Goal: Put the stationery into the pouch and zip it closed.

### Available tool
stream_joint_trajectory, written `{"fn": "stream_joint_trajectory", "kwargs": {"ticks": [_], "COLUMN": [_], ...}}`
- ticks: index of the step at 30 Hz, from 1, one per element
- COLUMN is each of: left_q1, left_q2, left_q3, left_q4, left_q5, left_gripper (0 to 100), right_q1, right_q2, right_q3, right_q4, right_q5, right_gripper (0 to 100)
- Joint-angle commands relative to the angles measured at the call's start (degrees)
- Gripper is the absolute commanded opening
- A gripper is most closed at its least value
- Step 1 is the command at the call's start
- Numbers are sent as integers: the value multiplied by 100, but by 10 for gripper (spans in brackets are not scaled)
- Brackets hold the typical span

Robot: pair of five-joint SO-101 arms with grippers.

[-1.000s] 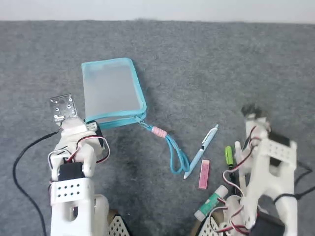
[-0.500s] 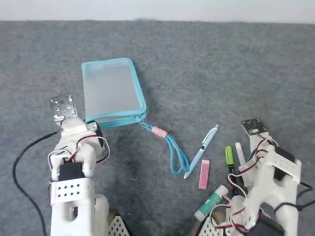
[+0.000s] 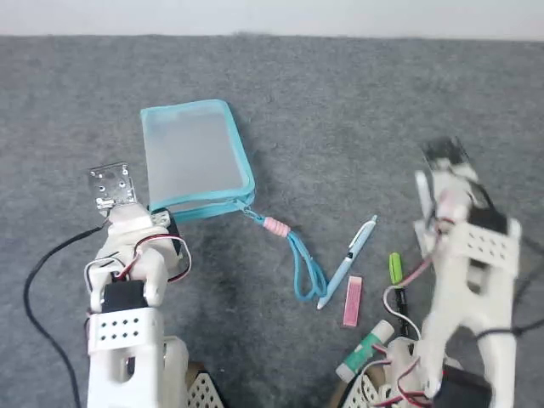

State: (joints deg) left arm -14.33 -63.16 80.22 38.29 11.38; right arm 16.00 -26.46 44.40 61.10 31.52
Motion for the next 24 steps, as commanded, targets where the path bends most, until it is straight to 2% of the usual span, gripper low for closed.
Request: {"fn": "stream_joint_trajectory", "kwargs": {"ticks": [1, 8, 12, 14, 18, 21, 24], "left_q1": [0, 0, 0, 18, 26, 26, 26], "left_q2": [53, 53, 53, 53, 53, 53, 53], "left_q3": [-66, -48, -48, -48, -48, -48, -66], "left_q4": [-202, -202, -202, -202, -202, -202, -202], "left_q5": [79, 79, 70, 70, 70, 70, 70], "left_gripper": [12, 12, 12, 12, 12, 12, 12], "right_q1": [-699, -611, -497, -479, -479, -479, -462], "right_q2": [936, 3837, 4892, 5086, 4857, 4497, 4084], "right_q3": [-1705, -3437, -4193, -4343, -4343, -4220, -3684], "right_q4": [189, 207, 215, 215, 549, 963, 954], "right_q5": [-624, -818, -791, -791, -440, -308, -299], "right_gripper": [6, 7, 10, 34, 147, 148, 136]}}
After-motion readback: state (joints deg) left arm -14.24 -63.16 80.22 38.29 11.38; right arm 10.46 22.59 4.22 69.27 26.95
